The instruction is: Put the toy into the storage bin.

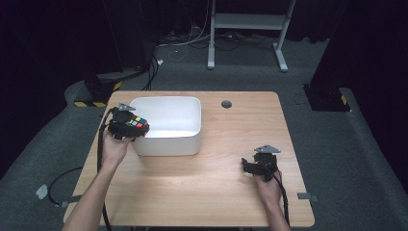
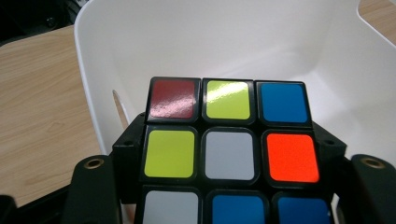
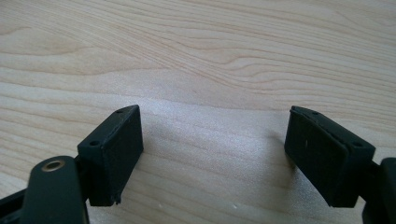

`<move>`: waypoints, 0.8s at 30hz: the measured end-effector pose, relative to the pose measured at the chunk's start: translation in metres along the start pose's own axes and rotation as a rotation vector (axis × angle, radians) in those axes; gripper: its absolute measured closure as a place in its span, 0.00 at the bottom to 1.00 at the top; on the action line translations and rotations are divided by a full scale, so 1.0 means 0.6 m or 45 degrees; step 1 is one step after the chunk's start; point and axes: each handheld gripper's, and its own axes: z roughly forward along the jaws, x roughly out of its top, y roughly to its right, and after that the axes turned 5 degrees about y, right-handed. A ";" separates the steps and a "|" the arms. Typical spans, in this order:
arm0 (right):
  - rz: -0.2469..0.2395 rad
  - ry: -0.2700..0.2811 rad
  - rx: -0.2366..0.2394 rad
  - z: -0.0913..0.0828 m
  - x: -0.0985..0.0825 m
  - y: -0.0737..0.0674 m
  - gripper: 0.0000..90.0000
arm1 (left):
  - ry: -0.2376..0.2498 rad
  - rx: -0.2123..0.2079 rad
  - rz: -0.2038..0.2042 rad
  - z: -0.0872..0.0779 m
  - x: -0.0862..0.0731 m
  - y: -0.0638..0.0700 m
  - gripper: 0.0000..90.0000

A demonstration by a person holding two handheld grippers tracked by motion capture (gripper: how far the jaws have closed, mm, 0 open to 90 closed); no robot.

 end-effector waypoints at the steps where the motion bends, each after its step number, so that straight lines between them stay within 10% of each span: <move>1: 0.000 0.000 0.000 0.000 0.000 0.000 0.21 | -0.002 0.000 0.001 0.001 0.000 0.000 0.38; 24: -0.001 0.000 0.000 0.000 0.000 0.000 0.21 | 0.006 -0.037 -0.012 0.003 -0.004 -0.001 0.36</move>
